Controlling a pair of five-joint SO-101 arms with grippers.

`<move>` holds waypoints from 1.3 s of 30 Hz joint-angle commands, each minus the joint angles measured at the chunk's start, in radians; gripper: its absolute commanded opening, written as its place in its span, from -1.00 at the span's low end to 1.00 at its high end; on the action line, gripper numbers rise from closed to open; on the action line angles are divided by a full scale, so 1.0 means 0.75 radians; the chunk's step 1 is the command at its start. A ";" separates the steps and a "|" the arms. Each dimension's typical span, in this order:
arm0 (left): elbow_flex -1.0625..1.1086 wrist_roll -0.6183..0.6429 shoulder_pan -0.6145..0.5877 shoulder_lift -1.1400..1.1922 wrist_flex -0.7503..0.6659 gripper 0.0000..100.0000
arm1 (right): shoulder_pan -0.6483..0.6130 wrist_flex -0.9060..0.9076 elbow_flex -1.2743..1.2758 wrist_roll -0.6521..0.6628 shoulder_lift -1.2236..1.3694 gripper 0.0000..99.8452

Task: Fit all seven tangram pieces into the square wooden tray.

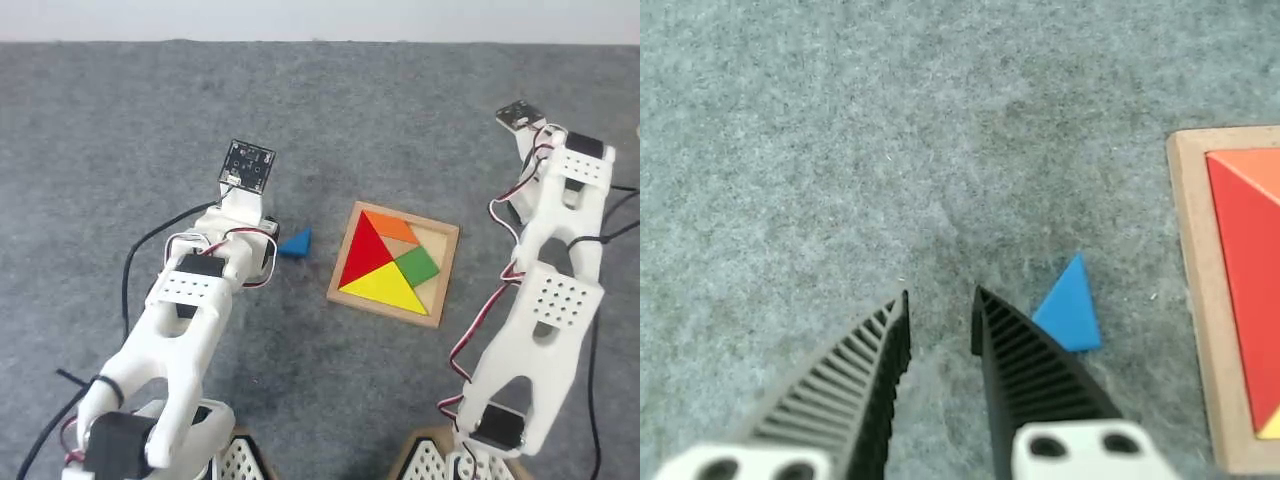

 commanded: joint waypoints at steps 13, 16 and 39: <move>-0.011 -0.014 -0.002 -0.059 -0.037 -0.79 | 0.026 -0.148 0.006 0.190 0.066 -0.49; -0.011 -0.014 -0.002 -0.059 -0.037 -0.79 | 0.046 -0.148 -0.002 0.190 0.128 -0.49; -0.011 -0.014 -0.002 -0.059 -0.037 -0.79 | 0.079 0.379 -0.010 0.184 -0.046 -0.83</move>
